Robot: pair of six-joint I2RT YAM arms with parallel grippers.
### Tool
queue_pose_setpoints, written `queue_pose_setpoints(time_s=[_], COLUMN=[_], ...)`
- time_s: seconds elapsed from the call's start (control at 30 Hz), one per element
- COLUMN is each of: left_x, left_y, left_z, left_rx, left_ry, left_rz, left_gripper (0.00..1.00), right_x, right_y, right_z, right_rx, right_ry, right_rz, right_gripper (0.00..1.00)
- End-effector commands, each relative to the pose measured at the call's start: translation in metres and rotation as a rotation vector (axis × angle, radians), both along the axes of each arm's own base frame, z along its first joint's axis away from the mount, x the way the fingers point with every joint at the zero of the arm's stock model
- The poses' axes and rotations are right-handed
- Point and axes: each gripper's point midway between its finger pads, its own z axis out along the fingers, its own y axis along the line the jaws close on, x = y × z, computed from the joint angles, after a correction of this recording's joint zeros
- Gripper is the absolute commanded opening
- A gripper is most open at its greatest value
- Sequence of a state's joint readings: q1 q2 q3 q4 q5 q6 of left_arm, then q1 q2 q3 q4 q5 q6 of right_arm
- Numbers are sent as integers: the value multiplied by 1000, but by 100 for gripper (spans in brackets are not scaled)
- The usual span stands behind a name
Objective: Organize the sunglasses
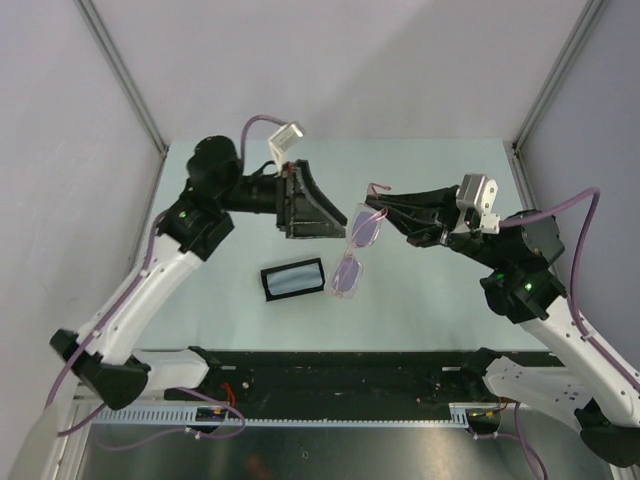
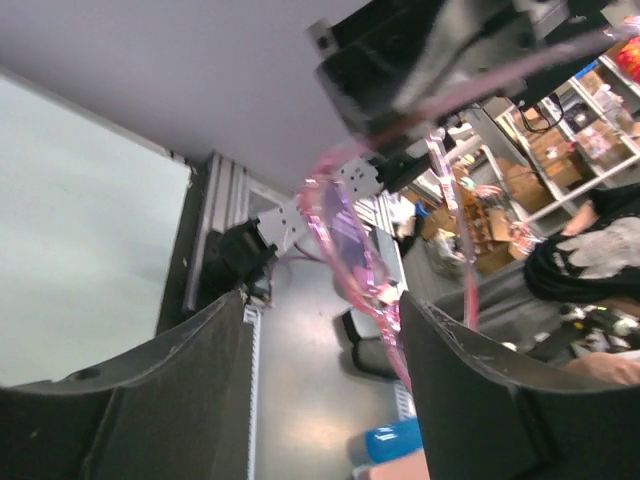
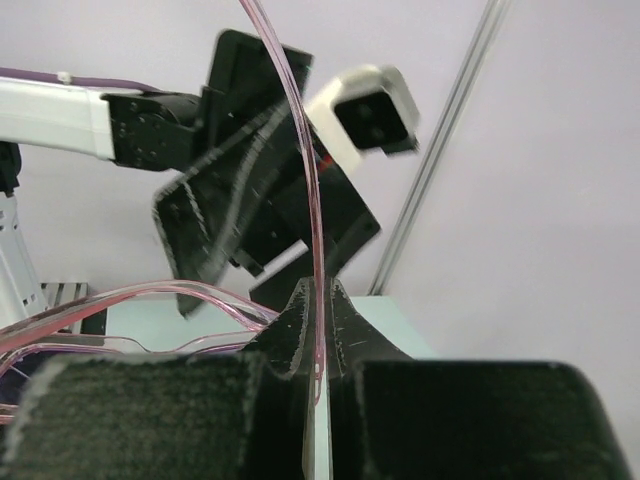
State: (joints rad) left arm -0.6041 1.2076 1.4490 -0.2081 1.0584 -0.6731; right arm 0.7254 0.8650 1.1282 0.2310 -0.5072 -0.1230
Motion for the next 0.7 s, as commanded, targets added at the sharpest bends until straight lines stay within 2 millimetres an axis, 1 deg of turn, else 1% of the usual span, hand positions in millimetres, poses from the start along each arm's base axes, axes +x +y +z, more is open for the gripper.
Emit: queue_pose_setpoints(time_s=[0.0, 0.03, 0.1, 0.13, 0.2, 0.23, 0.27, 0.3, 0.33, 0.4, 0.43, 0.5, 0.53, 0.6, 0.67], left_x=[2, 1, 1, 2, 0, 0, 0, -2, -1, -2, -3, -2, 0, 7, 11], left_y=[-18, -19, -21, -21, -21, -21, -21, -21, -21, -20, -19, -17, -16, -12, -7], left_z=[-6, -6, -7, -12, -15, -19, -21, -24, -26, -25, -22, -18, -15, -13, -11], left_rx=[39, 41, 47, 55, 60, 69, 72, 76, 80, 75, 70, 62, 56, 48, 41], left_ry=[192, 201, 226, 240, 253, 266, 272, 280, 285, 276, 266, 252, 246, 238, 229], left_rz=[-66, -75, -84, -85, -97, -101, -103, -114, -116, -119, -120, -111, -102, -75, -58], left_gripper=[67, 61, 54, 44, 37, 34, 33, 35, 40, 49, 62, 76, 87, 89, 89], right_x=[0, 1, 4, 5, 6, 6, 7, 8, 8, 9, 9, 10, 10, 10, 11], right_y=[4, 6, 8, 9, 10, 10, 10, 10, 10, 9, 9, 9, 8, 8, 7], right_z=[12, 10, 9, 9, 9, 9, 9, 8, 9, 8, 7, 6, 5, 4, 3], right_rx=[5, 1, 1, 1, 2, 3, 4, 1, 1, -4, -7, -12, -14, -19, -21], right_ry=[-43, -38, -38, -38, -40, -40, -40, -43, -44, -45, -47, -44, -44, -42, -37], right_rz=[8, 9, 3, 0, -4, -6, -9, -13, -15, -25, -27, -33, -36, -37, -46], right_gripper=[0, 0, 0, 0, 0, 0, 0, 0, 0, 0, 0, 0, 0, 0, 0])
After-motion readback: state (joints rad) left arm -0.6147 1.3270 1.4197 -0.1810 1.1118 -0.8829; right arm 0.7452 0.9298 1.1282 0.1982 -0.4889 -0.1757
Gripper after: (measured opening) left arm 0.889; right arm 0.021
